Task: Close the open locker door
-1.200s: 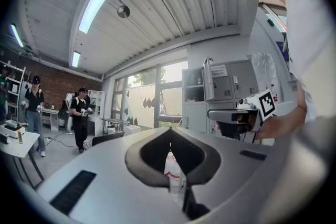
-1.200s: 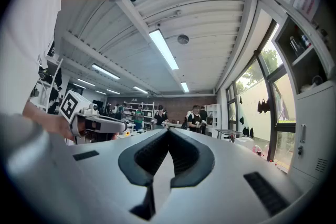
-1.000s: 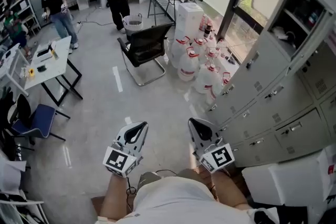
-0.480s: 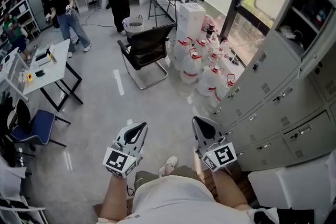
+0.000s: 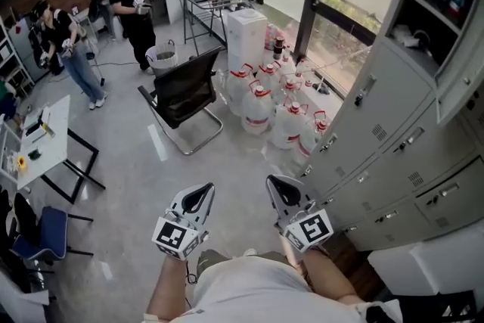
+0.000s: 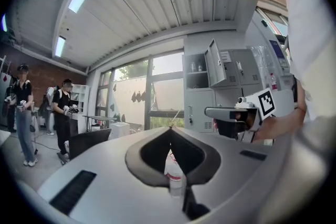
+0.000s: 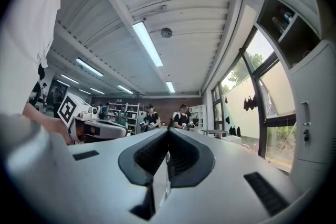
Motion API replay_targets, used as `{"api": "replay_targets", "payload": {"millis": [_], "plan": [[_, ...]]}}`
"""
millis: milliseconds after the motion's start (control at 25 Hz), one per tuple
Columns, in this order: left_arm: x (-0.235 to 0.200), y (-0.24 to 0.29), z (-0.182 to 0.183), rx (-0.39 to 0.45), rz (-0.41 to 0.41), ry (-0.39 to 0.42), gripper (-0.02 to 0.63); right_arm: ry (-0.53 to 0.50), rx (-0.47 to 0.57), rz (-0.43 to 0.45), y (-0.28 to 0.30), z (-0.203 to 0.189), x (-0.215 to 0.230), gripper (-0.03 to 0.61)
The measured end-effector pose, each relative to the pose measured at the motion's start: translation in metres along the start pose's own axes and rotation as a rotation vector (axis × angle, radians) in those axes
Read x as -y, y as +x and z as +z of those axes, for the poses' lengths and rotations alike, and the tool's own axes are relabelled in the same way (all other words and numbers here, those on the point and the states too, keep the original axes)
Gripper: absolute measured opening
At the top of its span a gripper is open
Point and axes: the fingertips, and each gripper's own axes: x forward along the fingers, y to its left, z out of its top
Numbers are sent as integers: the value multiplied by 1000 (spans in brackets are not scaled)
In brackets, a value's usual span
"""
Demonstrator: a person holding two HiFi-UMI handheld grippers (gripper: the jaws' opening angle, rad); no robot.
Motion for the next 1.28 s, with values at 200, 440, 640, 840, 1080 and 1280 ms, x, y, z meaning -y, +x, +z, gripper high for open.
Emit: {"api": "replay_targets", "payload": {"millis": [200,440,640,840,1080,1280], "plan": [[-13,65,2,3,-99,7,2,-4,-1,-80,14,0,47,11],[-32,128,0,5,-218,3,2,-24,-22,-201,29,-10,95,11],[-49,178,0,-3,-341,-3,3,-25,-41,-320,45,-17,129,11],[-54,227,-3,-11,-480,-11,3,-24,-68,-448,51,-25,161,11],[-46,270,-11,-15,-658,-16,2,-47,-94,-652,34,-27,188,11],[-21,294,-14,-16,-824,-21,3,-59,-111,-879,-14,-22,201,11]]}}
